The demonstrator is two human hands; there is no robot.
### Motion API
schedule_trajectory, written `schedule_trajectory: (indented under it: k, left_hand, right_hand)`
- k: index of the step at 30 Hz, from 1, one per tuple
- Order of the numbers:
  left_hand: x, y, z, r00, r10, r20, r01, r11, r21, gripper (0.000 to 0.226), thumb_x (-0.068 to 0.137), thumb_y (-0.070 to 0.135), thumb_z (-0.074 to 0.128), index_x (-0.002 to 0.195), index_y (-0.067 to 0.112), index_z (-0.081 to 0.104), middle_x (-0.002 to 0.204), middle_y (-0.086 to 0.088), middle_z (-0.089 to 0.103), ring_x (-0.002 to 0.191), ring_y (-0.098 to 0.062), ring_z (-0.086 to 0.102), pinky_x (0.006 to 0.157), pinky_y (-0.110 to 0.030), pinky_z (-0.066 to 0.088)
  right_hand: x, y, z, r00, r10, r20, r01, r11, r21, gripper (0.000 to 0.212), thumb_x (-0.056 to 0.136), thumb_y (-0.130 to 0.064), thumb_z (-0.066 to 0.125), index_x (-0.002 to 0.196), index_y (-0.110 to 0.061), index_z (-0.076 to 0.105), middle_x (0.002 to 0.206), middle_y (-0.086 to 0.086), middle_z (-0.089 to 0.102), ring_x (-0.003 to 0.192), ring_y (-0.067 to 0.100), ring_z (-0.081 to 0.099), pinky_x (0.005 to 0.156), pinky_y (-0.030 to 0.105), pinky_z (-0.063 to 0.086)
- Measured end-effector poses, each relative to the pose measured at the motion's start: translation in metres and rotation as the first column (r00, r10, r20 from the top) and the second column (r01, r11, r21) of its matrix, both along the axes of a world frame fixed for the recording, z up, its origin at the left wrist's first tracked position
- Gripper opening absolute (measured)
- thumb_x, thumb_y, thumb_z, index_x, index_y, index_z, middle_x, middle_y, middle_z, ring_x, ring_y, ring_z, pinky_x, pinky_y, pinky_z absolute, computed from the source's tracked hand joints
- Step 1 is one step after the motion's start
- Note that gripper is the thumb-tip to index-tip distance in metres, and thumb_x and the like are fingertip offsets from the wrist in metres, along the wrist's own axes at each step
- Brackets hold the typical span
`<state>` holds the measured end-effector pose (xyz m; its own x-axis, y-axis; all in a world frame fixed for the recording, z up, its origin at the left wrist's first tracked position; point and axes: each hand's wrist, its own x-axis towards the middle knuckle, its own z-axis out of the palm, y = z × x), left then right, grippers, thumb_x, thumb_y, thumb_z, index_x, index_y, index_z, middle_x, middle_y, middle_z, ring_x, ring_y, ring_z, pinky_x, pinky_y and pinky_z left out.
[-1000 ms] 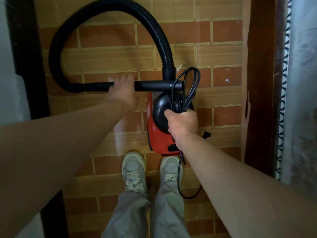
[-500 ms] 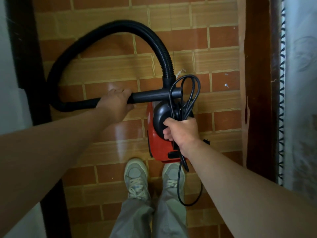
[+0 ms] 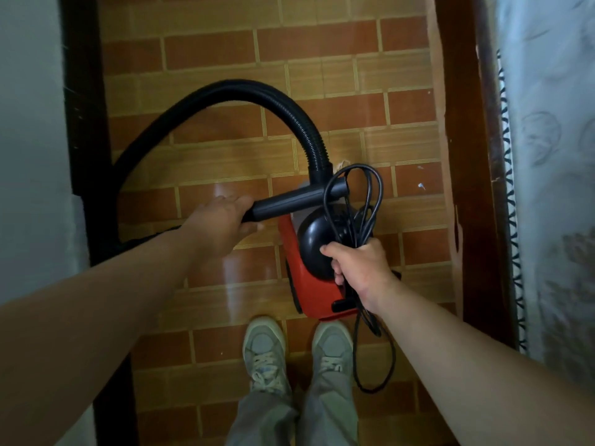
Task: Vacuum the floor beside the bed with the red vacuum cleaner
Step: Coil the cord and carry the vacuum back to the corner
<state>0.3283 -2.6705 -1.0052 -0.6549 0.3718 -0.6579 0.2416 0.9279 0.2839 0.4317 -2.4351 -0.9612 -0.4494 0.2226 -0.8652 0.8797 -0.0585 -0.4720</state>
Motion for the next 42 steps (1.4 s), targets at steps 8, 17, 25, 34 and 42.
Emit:
schedule_trajectory:
  k: [8,17,25,34,42]
  left_hand:
    - [0.008,0.002,0.055,0.988,0.151,0.028,-0.153,0.984,0.090,0.038,0.095,0.057,0.055,0.126,0.037,0.046,0.097,0.010,0.059,0.086,-0.011,0.059,0.086,-0.045,0.055]
    - [0.015,0.012,0.179,0.962,0.269,0.047,-0.273,0.947,0.168,0.034,0.088,0.071,0.049,0.106,0.044,0.042,0.095,0.003,0.058,0.082,-0.014,0.061,0.077,-0.041,0.058]
    - [0.039,0.031,0.345,0.888,0.454,0.068,-0.441,0.803,0.401,0.036,0.095,0.059,0.056,0.106,0.026,0.046,0.087,-0.001,0.062,0.077,-0.021,0.063,0.067,-0.039,0.053]
    - [0.080,0.071,0.573,0.833,0.543,0.103,-0.429,0.517,0.740,0.033,0.101,0.054,0.049,0.113,0.023,0.051,0.089,-0.001,0.065,0.076,-0.011,0.063,0.073,-0.038,0.054]
    - [0.108,0.081,0.702,0.819,0.569,0.070,-0.356,0.408,0.841,0.037,0.100,0.056,0.047,0.116,0.024,0.043,0.095,0.000,0.058,0.080,-0.008,0.057,0.069,-0.025,0.049]
  right_hand:
    - [-0.015,0.008,0.059,0.997,0.051,-0.065,-0.047,0.997,0.059,0.036,0.082,-0.008,0.068,0.054,-0.013,0.045,0.051,0.007,0.041,0.043,0.019,0.036,0.045,0.028,0.037]
    - [-0.015,0.020,0.186,0.983,0.132,-0.127,-0.118,0.987,0.112,0.032,0.078,-0.017,0.070,0.054,-0.012,0.050,0.050,0.007,0.045,0.046,0.020,0.041,0.054,0.033,0.041]
    - [-0.006,0.037,0.346,0.967,0.124,-0.221,-0.093,0.985,0.144,0.029,0.081,-0.011,0.070,0.060,-0.012,0.051,0.053,0.010,0.043,0.044,0.019,0.037,0.048,0.029,0.035]
    - [0.023,0.038,0.522,0.942,0.060,-0.331,-0.006,0.987,0.161,0.021,0.084,-0.013,0.071,0.070,-0.008,0.056,0.053,0.008,0.046,0.039,0.019,0.040,0.046,0.029,0.036]
    - [0.054,0.039,0.644,0.878,-0.010,-0.478,0.072,0.991,0.111,0.018,0.090,-0.017,0.071,0.082,-0.004,0.061,0.052,0.005,0.047,0.040,0.019,0.041,0.046,0.029,0.038]
